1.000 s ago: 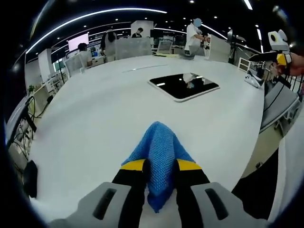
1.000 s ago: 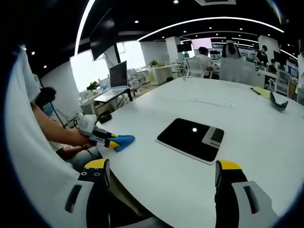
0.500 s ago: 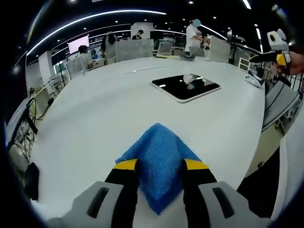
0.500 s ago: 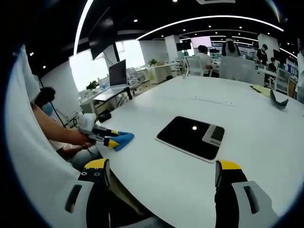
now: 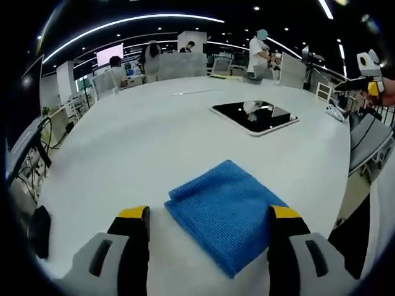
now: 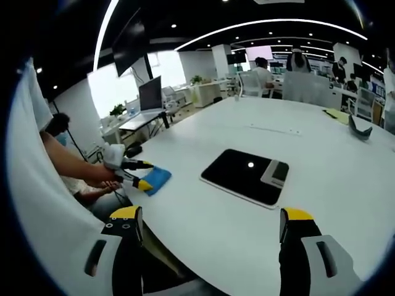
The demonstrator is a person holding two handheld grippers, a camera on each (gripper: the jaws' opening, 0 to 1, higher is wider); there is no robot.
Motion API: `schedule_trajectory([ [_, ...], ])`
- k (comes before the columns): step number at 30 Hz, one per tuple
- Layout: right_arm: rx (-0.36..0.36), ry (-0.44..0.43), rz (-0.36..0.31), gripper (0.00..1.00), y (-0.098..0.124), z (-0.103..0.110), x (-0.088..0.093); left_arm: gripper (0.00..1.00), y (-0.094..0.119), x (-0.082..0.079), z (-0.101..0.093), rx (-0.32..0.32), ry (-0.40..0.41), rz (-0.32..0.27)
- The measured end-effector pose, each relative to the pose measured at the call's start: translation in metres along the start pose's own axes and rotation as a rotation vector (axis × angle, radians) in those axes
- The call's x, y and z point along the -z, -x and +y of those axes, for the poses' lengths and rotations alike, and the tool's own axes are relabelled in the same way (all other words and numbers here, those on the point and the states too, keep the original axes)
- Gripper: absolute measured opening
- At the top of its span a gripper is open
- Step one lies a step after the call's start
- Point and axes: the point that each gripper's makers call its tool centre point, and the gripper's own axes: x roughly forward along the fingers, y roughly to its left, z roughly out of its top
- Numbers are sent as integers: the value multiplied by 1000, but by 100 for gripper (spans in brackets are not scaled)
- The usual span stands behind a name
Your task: Wipe the mirror surface with the cleaning cloth until all visible marks leave the cleaned area.
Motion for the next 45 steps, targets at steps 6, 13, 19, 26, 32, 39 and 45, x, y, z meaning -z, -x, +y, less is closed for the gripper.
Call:
schedule_trajectory([
  [6,2,9,4,91,-1,-3,-4,67,5,1,-18,46,-56,-2],
  [13,-13,14,-2,91,-4,0,-5,70,17,-15,-24,56,-46,-39],
  [19,-26,12,-7,91,-6,4,-4,73,30,-39,-30,54,-31,-87],
  [26,-35,19,-25,92,-4,5,-10,79,52,-77,-51,103,-58,-173],
  [32,-28,47,-50,94,3,4,-21,94,68,-110,-81,170,-70,-228],
  [39,-27,56,-71,96,7,1,-27,99,80,-143,-106,201,-107,-239],
  [45,-38,57,-82,100,10,-1,-29,99,88,-157,-109,205,-49,-231],
])
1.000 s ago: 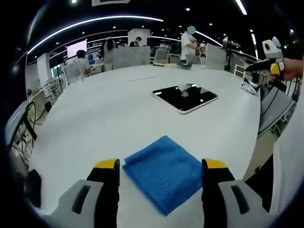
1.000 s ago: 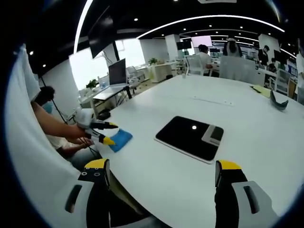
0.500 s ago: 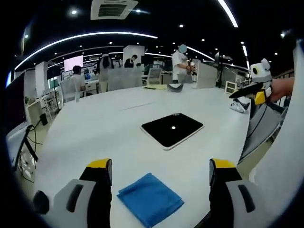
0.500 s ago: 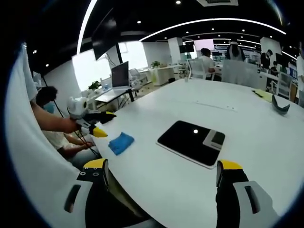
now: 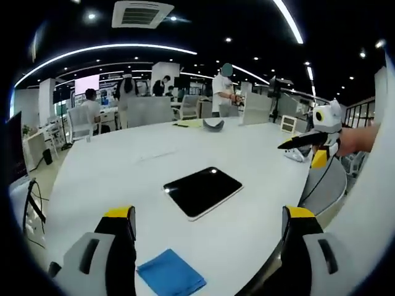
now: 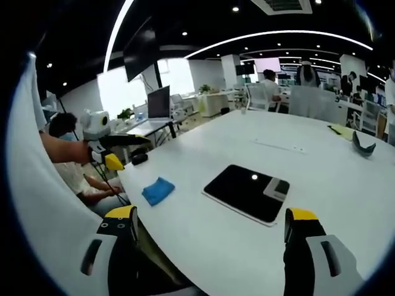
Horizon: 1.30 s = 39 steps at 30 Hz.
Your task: Wipe the mirror surface with the cleaning cloth until all visible marks leave the cleaned area.
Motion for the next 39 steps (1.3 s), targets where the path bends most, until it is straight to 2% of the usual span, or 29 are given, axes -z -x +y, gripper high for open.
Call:
schedule_trajectory([
  [4,10,-17,9,100,3,-6,-1,99,2,-8,-3,2,-10,2],
  [6,7,-14,-7,100,6,-8,-5,99,2,-13,-7,12,-34,1],
  [8,7,-14,-30,100,9,-11,-9,99,1,-19,-6,-4,-82,-13],
  [10,6,-26,-45,100,11,-14,-12,99,-1,-20,-15,38,-74,-2],
  [12,8,-23,-58,100,13,-16,-15,99,-3,-25,-16,27,-111,-8],
  [14,0,-7,-69,100,13,-15,-16,99,-3,-30,-18,37,-104,-29],
  [15,-4,25,-89,100,13,-14,-19,99,-4,-30,-18,39,-98,-28],
  [17,-9,7,-67,100,13,-12,-16,99,-4,-30,-16,25,-103,-24],
  [25,-14,17,-78,100,13,-12,-21,99,1,-28,-15,-2,-89,-39],
  [39,-24,10,-68,100,10,-8,-16,99,5,-29,-14,-18,-68,-54],
])
